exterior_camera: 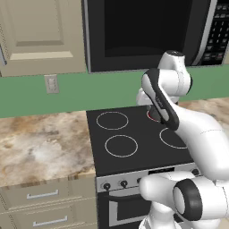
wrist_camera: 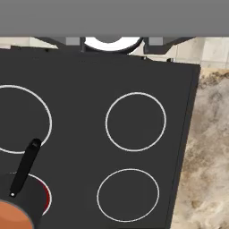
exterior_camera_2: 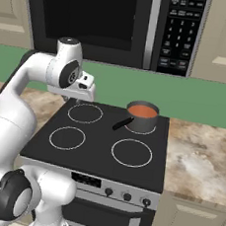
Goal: Wait until the marinara sauce is simmered to a deep red color and then turn off the stove.
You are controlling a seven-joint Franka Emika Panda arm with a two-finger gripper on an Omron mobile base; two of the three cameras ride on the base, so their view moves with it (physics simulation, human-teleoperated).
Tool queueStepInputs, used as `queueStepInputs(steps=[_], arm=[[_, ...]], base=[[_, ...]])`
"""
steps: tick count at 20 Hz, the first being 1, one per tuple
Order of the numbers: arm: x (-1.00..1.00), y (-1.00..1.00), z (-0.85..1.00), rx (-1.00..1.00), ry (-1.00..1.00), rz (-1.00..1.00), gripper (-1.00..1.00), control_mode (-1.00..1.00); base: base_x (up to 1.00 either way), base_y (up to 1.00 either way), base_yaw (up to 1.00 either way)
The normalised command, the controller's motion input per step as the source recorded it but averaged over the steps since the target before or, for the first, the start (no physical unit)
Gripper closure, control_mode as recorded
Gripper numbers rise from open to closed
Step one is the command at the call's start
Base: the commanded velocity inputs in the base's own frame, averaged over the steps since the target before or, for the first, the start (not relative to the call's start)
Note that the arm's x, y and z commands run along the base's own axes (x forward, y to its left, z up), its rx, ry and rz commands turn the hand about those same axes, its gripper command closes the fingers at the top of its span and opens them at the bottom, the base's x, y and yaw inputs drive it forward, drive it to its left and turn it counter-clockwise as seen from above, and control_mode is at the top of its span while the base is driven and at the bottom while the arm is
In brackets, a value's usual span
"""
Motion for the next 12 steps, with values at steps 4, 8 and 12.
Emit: queueStepInputs(steps=[4,8,12], arm=[[0.00,-0.07,0.00,0.00,-0.01,0.00,-1.00,-1.00],[0.00,-0.23,0.00,0.00,-0.04,0.00,-1.00,-1.00],[0.00,-0.37,0.00,0.00,-0.05,0.02,-1.00,-1.00]], base=[[0.00,0.00,0.00],[0.00,0.00,0.00],[0.00,0.00,0.00]])
